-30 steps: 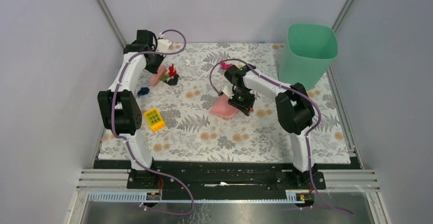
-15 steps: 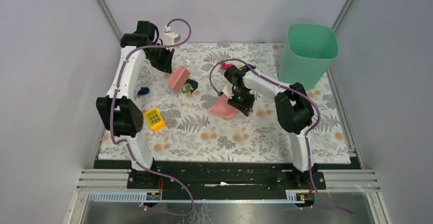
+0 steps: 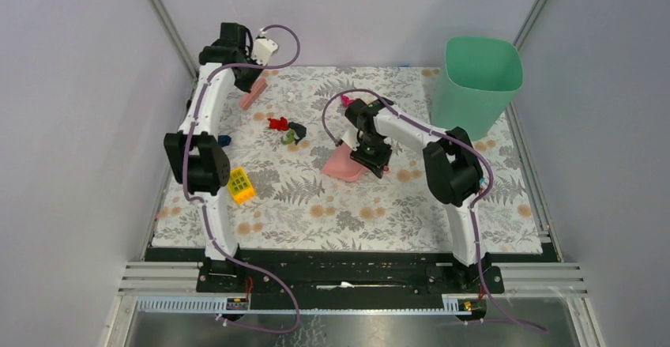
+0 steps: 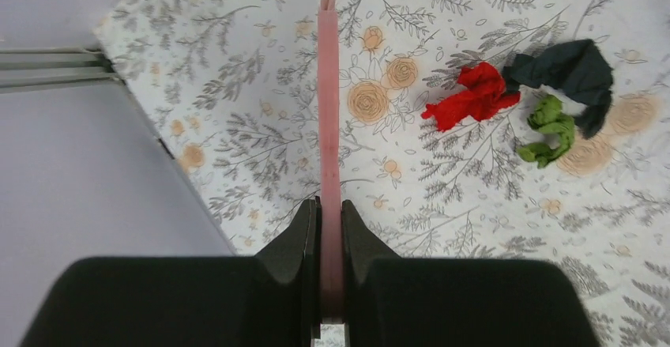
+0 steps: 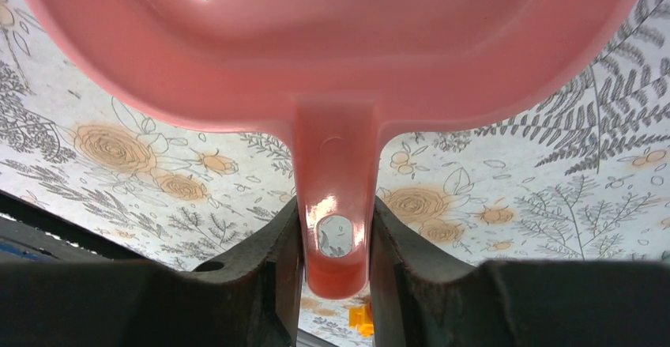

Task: Sweep away the paper scraps from the table

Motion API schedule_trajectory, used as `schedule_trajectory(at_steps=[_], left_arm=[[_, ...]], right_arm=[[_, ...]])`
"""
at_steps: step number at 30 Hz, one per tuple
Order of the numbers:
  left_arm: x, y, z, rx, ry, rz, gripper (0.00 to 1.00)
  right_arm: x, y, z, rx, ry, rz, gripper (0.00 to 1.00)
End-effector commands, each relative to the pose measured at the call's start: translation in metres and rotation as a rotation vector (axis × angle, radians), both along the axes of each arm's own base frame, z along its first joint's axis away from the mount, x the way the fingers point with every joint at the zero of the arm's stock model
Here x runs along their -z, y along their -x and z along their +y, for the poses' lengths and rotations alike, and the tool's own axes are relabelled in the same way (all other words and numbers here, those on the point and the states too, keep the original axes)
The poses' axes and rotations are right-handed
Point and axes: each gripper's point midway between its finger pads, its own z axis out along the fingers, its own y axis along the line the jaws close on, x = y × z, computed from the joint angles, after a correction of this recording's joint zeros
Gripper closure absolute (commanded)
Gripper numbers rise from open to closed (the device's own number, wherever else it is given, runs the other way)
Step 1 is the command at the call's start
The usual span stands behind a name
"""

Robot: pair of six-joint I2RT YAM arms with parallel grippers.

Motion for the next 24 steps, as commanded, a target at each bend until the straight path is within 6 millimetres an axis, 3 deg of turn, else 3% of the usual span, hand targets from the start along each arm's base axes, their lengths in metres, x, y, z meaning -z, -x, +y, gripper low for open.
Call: schedule_trajectory(at_steps=[1,5,8,14,21,24], left_arm=[[0.015,-0.023,-0.001,-0.031,-0.004,-0.015,1.0],[0.042,-0.007,-0.015,0.011,0.021,0.078,1.0],[0.045,0.012,-0.042,0.059,0.111,0.145,1.0],[0.037,0.059,-0.1,0.096,0.38,0.312,1.0],[0.012,0.111,-0.145,0.12,0.683,0.529,1.0],[-0.003,0.122,-0.156,0.131,0.773,0.562,1.0]], right_arm=[[-0.001,-0.002,0.016,-0.005,-0.023,0.014,1.0],[0.003,-0.009,0.022,-0.005,-0.023,0.012,1.0],[0.007,-0.014,0.028,-0.007,-0.022,0.016,1.0],[0.012,-0.023,0.041,0.009,-0.037,0.014,1.0],[0.013,-0.021,0.044,0.004,-0.039,0.017,1.0],[0.012,-0.019,0.042,0.003,-0.036,0.021,1.0]])
